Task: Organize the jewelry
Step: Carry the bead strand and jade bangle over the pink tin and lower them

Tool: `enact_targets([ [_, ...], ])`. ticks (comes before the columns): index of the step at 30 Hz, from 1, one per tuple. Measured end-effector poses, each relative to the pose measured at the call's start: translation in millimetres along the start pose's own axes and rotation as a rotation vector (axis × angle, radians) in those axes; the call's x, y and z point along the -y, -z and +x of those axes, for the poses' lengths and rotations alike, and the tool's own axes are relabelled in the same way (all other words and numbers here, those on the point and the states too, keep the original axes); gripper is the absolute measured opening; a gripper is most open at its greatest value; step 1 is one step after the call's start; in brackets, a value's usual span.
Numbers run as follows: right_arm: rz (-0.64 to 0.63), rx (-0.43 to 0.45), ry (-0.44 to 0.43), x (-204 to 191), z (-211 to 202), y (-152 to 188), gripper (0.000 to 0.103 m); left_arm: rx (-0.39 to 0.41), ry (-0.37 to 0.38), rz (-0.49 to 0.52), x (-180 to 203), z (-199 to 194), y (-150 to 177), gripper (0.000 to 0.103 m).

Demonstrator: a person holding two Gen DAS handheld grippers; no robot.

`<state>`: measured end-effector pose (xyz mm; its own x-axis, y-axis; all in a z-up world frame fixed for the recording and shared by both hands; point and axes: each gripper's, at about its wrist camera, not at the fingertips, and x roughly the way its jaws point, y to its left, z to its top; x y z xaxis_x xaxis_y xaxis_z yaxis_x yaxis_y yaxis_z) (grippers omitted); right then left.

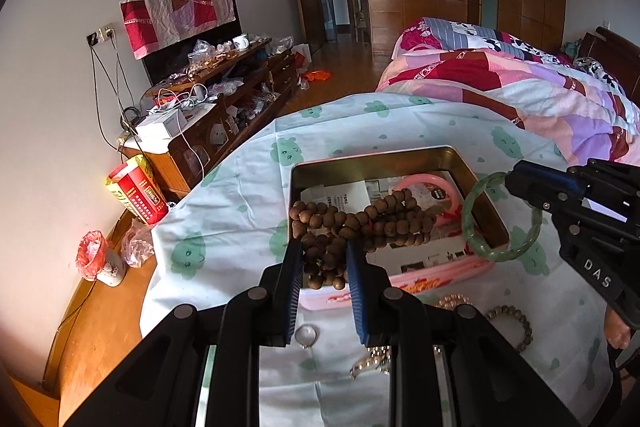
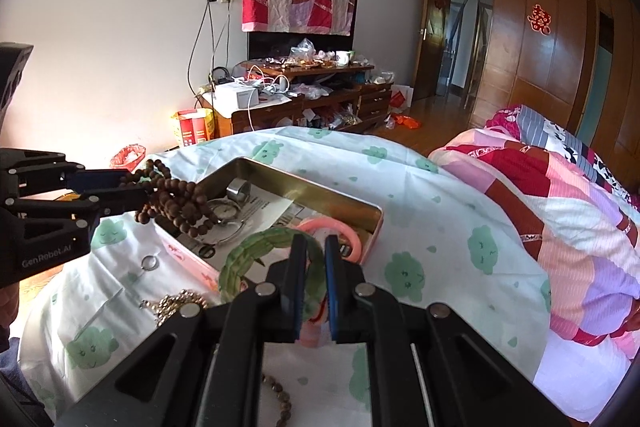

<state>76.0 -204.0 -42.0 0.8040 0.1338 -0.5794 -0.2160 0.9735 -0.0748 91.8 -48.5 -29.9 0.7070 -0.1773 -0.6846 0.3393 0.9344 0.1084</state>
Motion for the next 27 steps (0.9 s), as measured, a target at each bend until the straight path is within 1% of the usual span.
enact_targets([
  [9, 0.0, -0.017, 0.021, 3.8, 18.2, -9.7, 0.011, -0.028, -0.001, -0.002, -1.4, 21.5, -9.7, 0.022],
  [19, -0.003, -0.024, 0.043, 9.5, 27.0, -17.0, 0.011, -0.048, -0.012, -0.011, -2.6, 37.3, -18.8, 0.022],
  [27, -0.004, -0.052, 0.053, 10.0, 42.7, -18.3, 0.011, -0.071, -0.012, -0.011, 0.8, 49.6, -22.0, 0.023],
])
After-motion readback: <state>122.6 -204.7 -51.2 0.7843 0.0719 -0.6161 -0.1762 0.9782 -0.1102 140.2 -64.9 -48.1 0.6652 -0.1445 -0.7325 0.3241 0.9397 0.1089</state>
